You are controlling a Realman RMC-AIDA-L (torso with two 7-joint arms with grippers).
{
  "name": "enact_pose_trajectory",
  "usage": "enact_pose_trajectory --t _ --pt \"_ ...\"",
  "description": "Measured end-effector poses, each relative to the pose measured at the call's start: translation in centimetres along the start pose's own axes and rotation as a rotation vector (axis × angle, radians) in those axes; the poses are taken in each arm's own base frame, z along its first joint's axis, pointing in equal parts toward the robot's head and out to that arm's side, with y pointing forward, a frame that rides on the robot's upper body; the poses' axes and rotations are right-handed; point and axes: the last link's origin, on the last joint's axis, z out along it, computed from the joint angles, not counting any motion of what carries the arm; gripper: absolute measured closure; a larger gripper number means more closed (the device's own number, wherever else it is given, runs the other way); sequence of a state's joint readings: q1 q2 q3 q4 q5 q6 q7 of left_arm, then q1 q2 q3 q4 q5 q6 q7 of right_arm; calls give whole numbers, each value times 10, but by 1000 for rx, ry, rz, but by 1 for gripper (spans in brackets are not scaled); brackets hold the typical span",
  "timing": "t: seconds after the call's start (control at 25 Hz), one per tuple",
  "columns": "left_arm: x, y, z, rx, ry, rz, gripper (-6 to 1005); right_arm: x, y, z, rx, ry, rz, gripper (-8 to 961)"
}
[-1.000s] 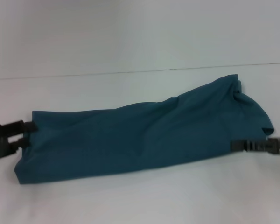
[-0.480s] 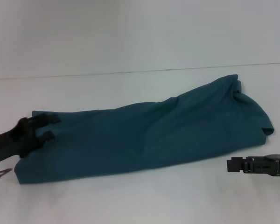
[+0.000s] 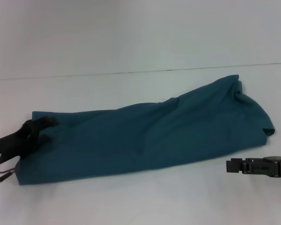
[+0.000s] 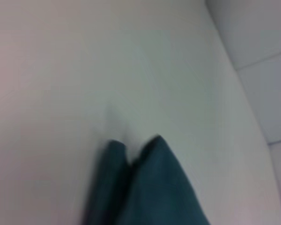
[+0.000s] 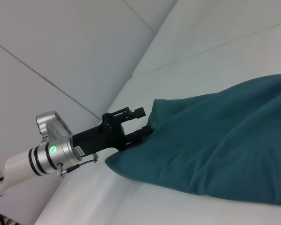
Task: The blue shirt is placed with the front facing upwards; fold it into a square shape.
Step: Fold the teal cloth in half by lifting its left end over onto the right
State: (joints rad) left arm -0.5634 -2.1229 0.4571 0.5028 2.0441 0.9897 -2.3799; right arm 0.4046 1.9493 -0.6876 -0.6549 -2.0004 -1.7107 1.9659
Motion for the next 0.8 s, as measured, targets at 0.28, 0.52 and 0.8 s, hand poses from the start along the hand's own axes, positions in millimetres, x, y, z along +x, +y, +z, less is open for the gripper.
enact_pose_trajectory --t 0.28,0.52,0.8 --pt "-2 -5 -12 -33 -2 -15 369 1 -3 1 9 -5 14 297" --pt "-1 -9 -61 -172 -42 -80 370 0 -2 0 3 -3 11 297" --pt "-18 -26 -74 -129 -112 -130 370 -1 -2 1 6 -5 7 297"
